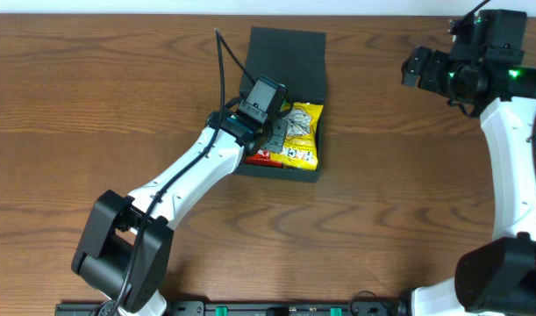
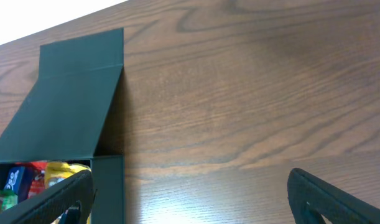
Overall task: Pack container
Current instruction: 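Place the KitKat bar into the black box with the left gripper, then bring both grippers to the sides of the box lid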
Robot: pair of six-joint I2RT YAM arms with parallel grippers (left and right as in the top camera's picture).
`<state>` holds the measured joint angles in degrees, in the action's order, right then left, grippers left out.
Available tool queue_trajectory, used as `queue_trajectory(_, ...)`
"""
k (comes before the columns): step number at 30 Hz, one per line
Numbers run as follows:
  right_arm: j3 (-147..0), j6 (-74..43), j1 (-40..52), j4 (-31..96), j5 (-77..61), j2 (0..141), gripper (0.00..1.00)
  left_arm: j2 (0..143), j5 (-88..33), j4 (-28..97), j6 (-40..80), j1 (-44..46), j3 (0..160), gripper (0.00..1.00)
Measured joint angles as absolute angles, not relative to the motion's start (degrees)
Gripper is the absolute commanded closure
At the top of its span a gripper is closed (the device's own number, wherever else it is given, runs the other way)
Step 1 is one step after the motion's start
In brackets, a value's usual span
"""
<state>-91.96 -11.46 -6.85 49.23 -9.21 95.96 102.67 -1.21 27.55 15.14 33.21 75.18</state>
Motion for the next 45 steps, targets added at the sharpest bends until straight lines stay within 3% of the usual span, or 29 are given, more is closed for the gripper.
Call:
queue_trajectory(5, -92.0, -10.9, -6.9, 50.1, -9.2, 96.0, 0.01, 103.3, -0.8, 26.9, 18.0, 33.1, 75.2, 0.76)
queue_trajectory(7, -92.0, -10.6, -6.9, 50.2, -9.2, 96.0, 0.02, 103.4, -0.8, 26.8, 18.9, 33.1, 75.2, 0.43)
queue_trajectory(8, -92.0, -10.5, -6.9, 50.2, -9.2, 96.0, 0.01, 103.4, -0.8, 26.7, 19.3, 33.1, 75.2, 0.41)
queue_trajectory(18, -92.0, -10.2, -6.9, 50.3, -9.2, 96.0, 0.04, 103.4, -0.3, 26.7, 19.9, 33.0, 75.5, 0.37)
queue_trajectory(19, -92.0, -10.2, -6.9, 50.3, -9.2, 96.0, 0.11, 103.4, 0.3, 26.7, 19.6, 32.8, 75.9, 0.39)
queue_trajectory(20, -92.0, -9.9, -6.9, 50.3, -9.2, 96.0, 0.61, 103.4, 1.0, 26.7, 19.5, 32.6, 76.6, 0.59)
queue_trajectory(21, -92.0, -9.8, -6.9, 50.2, -9.3, 96.0, 0.93, 103.4, 2.4, 26.7, 19.3, 32.1, 77.9, 0.84)
queue_trajectory(22, -92.0, -10.0, -6.9, 50.1, -9.5, 96.0, 0.98, 103.4, 3.3, 26.6, 18.5, 31.4, 79.2, 0.94)
queue_trajectory(27, -91.1, -11.6, -6.9, 48.3, -12.7, 96.0, 0.98, 103.4, 1.1, 20.3, 16.5, 22.4, 82.7, 0.94)
queue_trajectory(32, -88.1, -14.3, -6.7, 47.9, -14.1, 96.3, 0.98, 103.4, -8.6, 19.3, 14.2, 11.6, 82.7, 0.94)
queue_trajectory(34, -87.0, -15.0, -6.2, 48.4, -15.2, 96.4, 0.92, 103.4, -13.8, 20.1, 11.7, 8.1, 82.7, 0.95)
queue_trajectory(36, -86.4, -15.5, -5.7, 48.7, -16.9, 96.5, 0.91, 103.4, -18.0, 20.7, 9.7, 6.6, 82.7, 0.94)
queue_trajectory(39, -85.8, -15.8, -4.3, 48.0, -20.3, 96.5, 0.98, 103.4, -22.7, 21.5, 8.6, 5.0, 82.8, 0.94)
queue_trajectory(45, -81.3, -15.3, 0.7, 39.5, -20.6, 96.7, 0.98, 103.8, -22.9, 22.5, 8.3, 3.9, 82.8, 0.94)
